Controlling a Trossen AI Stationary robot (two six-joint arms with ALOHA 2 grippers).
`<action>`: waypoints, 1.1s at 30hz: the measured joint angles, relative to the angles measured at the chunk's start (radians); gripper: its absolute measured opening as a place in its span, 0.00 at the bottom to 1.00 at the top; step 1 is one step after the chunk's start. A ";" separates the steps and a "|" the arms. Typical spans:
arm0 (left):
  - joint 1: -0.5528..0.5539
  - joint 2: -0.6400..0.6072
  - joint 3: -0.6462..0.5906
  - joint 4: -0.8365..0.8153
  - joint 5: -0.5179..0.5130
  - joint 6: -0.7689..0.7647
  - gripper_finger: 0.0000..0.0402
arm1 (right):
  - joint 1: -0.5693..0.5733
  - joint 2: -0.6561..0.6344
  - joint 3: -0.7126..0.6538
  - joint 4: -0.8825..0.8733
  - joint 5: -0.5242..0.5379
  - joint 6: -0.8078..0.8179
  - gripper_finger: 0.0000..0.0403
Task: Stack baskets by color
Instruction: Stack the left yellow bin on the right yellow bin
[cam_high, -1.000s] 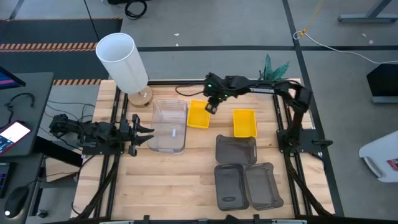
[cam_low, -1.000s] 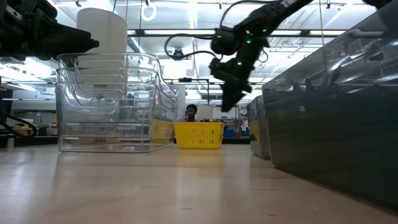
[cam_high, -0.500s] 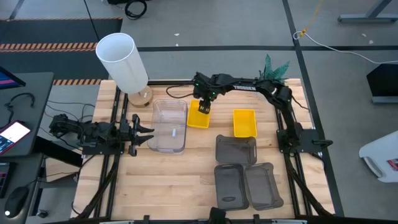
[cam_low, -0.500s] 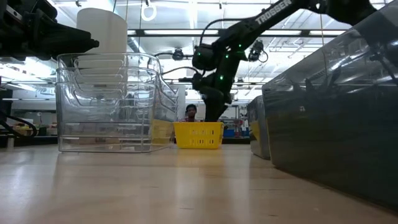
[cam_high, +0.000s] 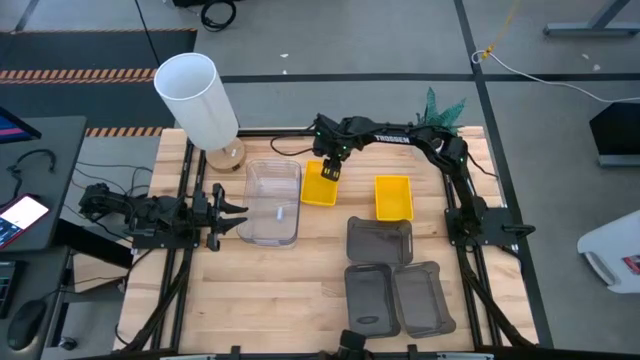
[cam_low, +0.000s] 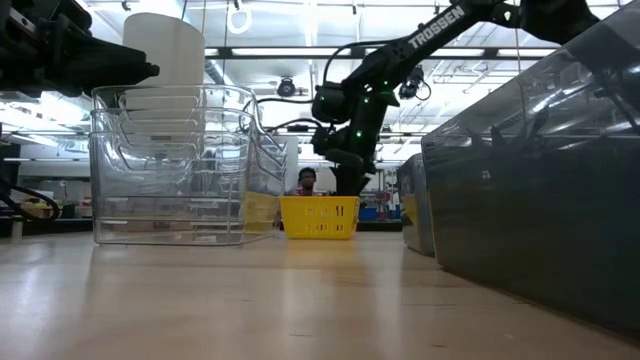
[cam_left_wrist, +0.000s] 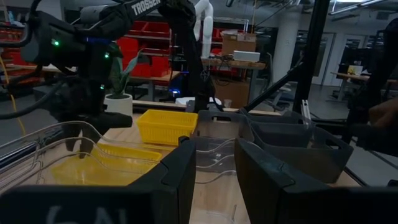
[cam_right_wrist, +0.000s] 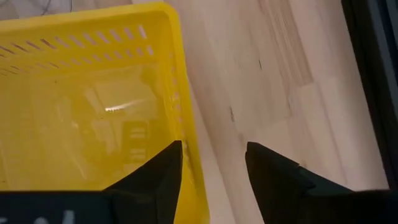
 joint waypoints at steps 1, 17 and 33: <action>0.000 0.000 0.000 0.000 0.000 0.000 0.29 | 0.000 0.000 0.000 -0.006 0.000 0.003 0.43; 0.000 0.000 0.000 0.001 0.000 0.000 0.29 | 0.000 0.000 -0.085 -0.048 0.032 -0.002 0.18; 0.000 0.000 0.000 0.001 0.000 0.000 0.29 | -0.006 -0.034 -0.085 -0.053 0.032 -0.003 0.01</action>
